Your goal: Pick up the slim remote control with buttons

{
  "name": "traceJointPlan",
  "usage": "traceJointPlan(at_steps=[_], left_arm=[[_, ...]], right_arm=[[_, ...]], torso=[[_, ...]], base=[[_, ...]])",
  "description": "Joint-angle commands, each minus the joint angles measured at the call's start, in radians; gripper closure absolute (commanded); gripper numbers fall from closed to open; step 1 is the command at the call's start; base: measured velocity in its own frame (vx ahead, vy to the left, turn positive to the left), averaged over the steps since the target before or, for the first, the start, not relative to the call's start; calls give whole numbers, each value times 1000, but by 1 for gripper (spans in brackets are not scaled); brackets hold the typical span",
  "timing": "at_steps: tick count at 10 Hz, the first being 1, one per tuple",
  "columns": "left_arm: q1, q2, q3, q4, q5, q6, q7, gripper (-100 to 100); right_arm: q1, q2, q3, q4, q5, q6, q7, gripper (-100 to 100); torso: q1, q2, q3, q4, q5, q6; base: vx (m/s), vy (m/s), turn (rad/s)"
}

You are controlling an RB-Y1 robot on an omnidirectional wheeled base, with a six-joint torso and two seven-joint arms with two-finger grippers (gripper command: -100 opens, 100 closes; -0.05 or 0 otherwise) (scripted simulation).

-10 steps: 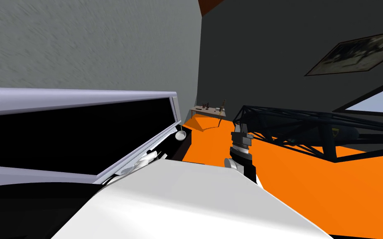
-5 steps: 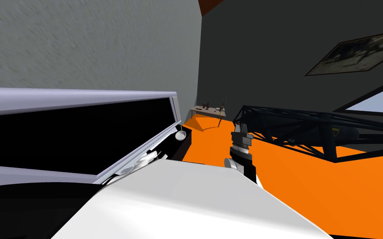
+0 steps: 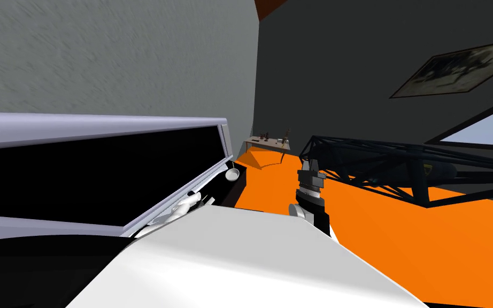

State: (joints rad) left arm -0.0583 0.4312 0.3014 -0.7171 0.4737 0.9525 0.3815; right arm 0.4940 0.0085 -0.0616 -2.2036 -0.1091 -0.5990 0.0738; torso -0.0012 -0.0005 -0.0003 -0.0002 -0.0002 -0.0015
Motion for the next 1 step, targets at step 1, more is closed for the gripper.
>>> traceJointPlan(at_steps=[1], left_arm=[[0, 0, 0, 0, 0, 0, 0, 0]], right_arm=[[0, 0, 0, 0, 0, 0, 0, 0]], torso=[[0, 0, 0, 0, 0, 0]], base=[[0, 0, 0]])
